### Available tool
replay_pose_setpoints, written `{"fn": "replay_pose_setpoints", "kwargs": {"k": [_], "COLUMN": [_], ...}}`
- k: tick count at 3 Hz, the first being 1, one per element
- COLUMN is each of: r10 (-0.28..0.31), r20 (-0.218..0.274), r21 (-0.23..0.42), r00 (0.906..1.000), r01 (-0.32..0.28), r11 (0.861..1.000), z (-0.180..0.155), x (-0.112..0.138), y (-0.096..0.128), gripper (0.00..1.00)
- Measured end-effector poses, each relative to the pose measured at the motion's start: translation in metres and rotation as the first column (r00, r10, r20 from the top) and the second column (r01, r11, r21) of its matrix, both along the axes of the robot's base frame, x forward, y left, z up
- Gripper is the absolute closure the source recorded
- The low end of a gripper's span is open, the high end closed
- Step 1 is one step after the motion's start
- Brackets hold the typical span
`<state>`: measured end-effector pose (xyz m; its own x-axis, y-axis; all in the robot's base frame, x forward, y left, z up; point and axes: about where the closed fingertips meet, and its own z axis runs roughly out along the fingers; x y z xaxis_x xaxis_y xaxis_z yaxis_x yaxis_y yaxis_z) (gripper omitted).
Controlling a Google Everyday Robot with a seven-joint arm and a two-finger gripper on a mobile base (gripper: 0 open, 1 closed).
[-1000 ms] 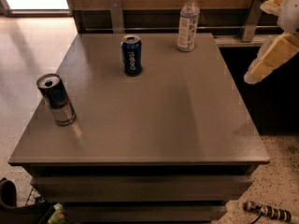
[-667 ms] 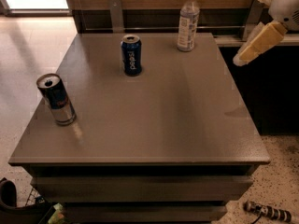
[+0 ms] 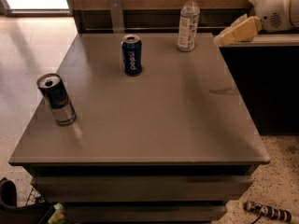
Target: Move blue plastic bottle near redbull can
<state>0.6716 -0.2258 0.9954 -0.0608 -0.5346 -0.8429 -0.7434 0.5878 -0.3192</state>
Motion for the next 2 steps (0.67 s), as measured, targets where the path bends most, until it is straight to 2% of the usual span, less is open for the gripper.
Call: {"fn": "replay_pose_setpoints", "kwargs": {"k": [1,2], "r10": [-0.089,-0.142], "r20": [0.02,0.039], "r21": [0.211,0.316], "r00": [0.9958,0.9891], "r01": [0.083,0.123], "r11": [0.974,0.941], "z": [-0.021,-0.025], "x": [0.04,0.067], "y": [0.006,0.012], "gripper": [0.0,0.0]}}
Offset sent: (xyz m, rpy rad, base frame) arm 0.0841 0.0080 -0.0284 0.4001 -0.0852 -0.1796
